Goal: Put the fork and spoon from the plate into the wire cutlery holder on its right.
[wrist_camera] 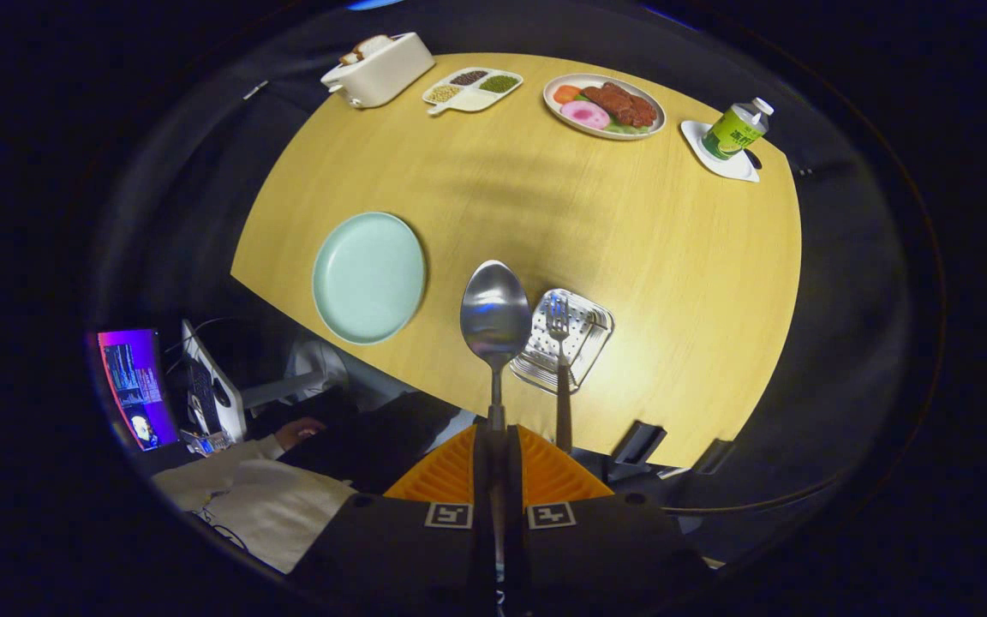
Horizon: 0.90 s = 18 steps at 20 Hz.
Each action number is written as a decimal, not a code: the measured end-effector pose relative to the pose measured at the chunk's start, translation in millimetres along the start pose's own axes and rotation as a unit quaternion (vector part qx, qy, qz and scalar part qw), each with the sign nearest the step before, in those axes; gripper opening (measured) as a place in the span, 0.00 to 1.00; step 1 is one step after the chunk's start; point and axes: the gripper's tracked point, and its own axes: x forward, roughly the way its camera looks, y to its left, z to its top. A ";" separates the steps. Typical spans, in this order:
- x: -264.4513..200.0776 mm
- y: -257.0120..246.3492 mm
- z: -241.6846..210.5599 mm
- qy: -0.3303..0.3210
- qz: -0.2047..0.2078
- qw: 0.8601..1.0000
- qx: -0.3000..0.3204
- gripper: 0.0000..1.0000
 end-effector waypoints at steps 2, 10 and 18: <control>13.3 -11.5 -7.1 0.028 -0.003 1.000 0.001 0.09; 59.1 -48.9 -15.7 0.130 -0.026 0.991 -0.006 0.08; 81.9 -53.4 -1.7 0.204 -0.036 0.977 -0.039 0.08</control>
